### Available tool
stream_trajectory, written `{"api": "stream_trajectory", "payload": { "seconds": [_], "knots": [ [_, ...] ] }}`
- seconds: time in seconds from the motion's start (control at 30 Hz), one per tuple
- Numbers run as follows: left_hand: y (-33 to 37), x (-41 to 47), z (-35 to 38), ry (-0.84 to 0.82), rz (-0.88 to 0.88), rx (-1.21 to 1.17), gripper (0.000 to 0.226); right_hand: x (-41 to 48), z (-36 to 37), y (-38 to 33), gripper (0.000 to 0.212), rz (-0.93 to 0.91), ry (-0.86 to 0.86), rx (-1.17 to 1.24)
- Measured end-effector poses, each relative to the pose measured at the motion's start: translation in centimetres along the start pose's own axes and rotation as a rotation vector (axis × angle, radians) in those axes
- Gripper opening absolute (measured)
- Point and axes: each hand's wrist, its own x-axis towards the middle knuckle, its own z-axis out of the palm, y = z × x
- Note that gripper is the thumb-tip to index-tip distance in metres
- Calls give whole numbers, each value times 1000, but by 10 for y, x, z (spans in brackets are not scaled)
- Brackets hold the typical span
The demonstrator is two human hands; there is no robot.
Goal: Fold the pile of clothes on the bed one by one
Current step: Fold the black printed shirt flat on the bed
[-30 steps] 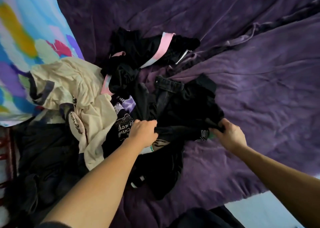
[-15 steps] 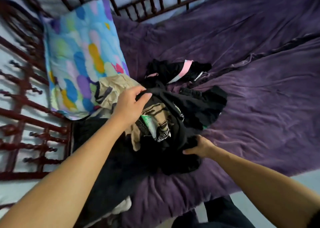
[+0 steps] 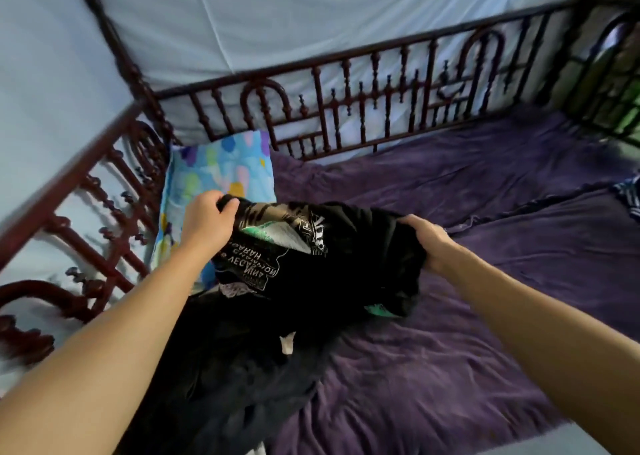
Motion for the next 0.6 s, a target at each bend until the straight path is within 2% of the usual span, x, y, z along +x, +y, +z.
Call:
{"api": "stream_trajectory", "payload": {
  "seconds": [0.07,0.17,0.23,0.33,0.37,0.4,0.5,0.6],
  "knots": [
    [-13,-6,1,-47,-109,157,22,-10,-11,-34,18,-50,-12,17],
    [-14,-19,2,-197,-185,359,24,-22,-21,-71,21,-43,-164,30],
    [1,-30,8,-285,-69,326,24,-28,-22,-84,28,-16,-258,5],
    [50,-57,35,-563,271,120,78,-36,-18,-92,31,27,-330,-45],
    [69,-68,47,-626,324,74,84,-39,-16,-91,30,35,-341,-62],
    [85,-78,61,-654,348,31,78,-41,-16,-90,29,39,-347,-77],
    [112,-99,97,-601,351,-63,39,-42,-23,-85,30,63,-367,-125],
    [121,-96,105,-562,321,-179,22,-43,-47,-89,31,63,-353,-175]
  ]
}}
